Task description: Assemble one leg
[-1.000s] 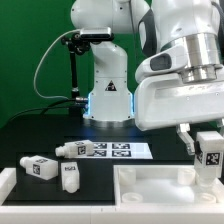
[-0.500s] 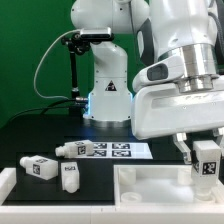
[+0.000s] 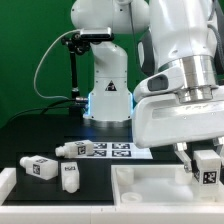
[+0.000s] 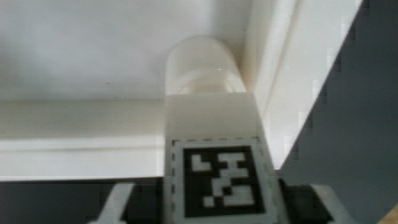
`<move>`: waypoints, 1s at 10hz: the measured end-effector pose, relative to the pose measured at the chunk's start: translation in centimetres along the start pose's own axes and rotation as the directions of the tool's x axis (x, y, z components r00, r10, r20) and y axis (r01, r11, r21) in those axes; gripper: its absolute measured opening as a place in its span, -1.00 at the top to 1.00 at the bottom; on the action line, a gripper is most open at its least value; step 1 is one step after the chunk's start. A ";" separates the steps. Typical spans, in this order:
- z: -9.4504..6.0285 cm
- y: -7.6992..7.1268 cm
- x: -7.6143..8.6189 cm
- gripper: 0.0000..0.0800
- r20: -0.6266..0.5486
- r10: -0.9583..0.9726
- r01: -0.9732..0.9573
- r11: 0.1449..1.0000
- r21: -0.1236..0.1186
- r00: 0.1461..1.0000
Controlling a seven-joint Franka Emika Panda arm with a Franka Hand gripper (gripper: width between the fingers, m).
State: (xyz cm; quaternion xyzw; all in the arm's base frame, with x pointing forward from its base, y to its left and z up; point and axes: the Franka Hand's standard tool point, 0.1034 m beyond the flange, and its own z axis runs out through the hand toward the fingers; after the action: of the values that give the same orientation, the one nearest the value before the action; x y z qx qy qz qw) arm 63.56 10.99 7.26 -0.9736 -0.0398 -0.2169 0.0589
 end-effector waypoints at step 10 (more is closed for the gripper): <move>-0.4 0.9 0.3 -0.62 0.395 0.035 -0.045 0.999 0.016 0.918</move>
Offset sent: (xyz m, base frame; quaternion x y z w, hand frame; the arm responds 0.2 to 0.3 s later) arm 0.0000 0.0000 0.0000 0.0000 -0.0650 0.0000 0.9979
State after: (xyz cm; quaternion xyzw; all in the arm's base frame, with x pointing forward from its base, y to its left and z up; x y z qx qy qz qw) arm 63.78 10.08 7.66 -0.9971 -0.0339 -0.0144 0.0662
